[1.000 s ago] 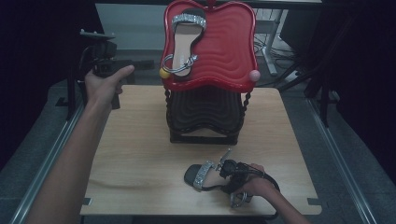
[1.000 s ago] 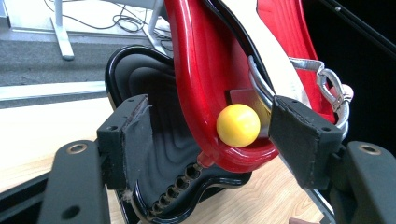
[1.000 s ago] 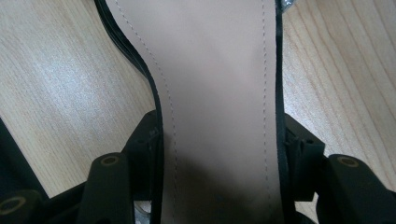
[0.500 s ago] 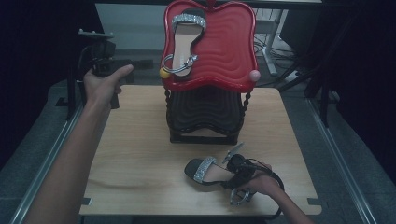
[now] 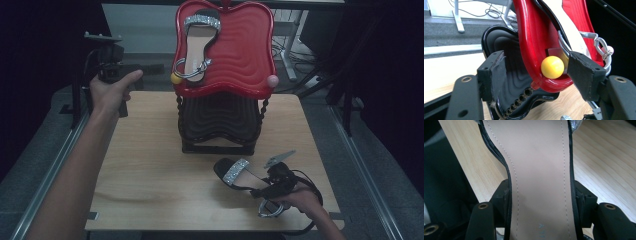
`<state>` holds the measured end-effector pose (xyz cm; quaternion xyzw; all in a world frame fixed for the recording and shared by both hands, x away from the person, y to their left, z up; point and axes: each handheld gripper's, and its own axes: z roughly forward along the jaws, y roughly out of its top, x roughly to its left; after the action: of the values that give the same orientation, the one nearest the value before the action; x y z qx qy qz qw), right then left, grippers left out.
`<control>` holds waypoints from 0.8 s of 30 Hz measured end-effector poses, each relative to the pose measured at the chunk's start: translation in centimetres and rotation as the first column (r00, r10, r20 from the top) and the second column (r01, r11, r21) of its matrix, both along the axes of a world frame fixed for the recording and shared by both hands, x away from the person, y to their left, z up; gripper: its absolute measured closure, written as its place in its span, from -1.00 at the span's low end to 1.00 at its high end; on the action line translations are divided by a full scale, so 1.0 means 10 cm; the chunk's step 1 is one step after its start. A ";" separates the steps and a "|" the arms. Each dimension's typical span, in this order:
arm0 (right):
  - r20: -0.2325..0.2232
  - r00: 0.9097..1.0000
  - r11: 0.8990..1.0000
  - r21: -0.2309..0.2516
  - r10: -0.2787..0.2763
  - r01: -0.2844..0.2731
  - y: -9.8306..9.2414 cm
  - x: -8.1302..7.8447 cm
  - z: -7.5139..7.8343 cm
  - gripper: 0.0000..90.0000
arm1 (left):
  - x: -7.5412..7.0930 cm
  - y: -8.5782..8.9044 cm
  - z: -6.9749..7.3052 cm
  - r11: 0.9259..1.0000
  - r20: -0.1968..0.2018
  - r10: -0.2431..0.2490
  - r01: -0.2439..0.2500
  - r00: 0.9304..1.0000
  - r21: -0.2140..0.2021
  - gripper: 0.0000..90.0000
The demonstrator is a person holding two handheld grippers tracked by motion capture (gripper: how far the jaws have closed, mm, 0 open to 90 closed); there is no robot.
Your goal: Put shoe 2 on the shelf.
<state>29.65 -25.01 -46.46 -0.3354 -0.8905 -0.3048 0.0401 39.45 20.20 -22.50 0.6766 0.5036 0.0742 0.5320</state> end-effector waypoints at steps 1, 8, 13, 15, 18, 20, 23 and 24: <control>-0.006 1.000 1.000 0.017 -0.010 0.010 -0.05 0.00 0.00 -0.05 | 0.00 0.00 0.00 1.000 0.001 0.002 -0.002 1.000 0.002 -0.29; -0.016 0.995 0.989 0.110 -0.094 0.096 -0.40 -0.02 0.04 -0.05 | -0.01 0.00 0.01 1.000 0.000 0.001 -0.001 1.000 -0.001 -0.29; -0.021 0.988 0.977 0.147 -0.155 0.157 -0.64 -0.02 0.07 -0.05 | -0.01 0.01 0.03 1.000 0.000 -0.001 0.001 1.000 -0.003 -0.29; -0.022 0.985 0.972 0.160 -0.173 0.174 -0.73 -0.02 0.09 -0.05 | -0.02 0.02 0.03 1.000 0.002 -0.003 0.003 1.000 -0.002 -0.29; -0.021 0.976 0.958 0.186 -0.216 0.216 -0.89 -0.02 0.13 -0.05 | -0.02 0.02 0.03 1.000 0.002 -0.002 0.002 1.000 -0.002 -0.29; -0.024 0.970 0.949 0.204 -0.241 0.241 -0.99 -0.01 0.15 -0.05 | -0.02 0.03 0.04 1.000 0.004 -0.002 0.002 1.000 -0.003 -0.29; -0.031 0.965 0.938 0.229 -0.261 0.261 -1.09 0.00 0.18 -0.05 | -0.03 0.02 0.04 1.000 0.004 -0.003 0.003 1.000 -0.003 -0.29; -0.038 0.963 0.931 0.248 -0.267 0.268 -1.14 0.00 0.19 -0.05 | -0.03 0.02 0.04 1.000 0.006 -0.005 0.005 1.000 0.000 -0.29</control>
<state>29.66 -36.38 -44.59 -0.4462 -0.7909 -0.4167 0.0420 39.10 20.45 -22.10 0.6777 0.5005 0.0750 0.5335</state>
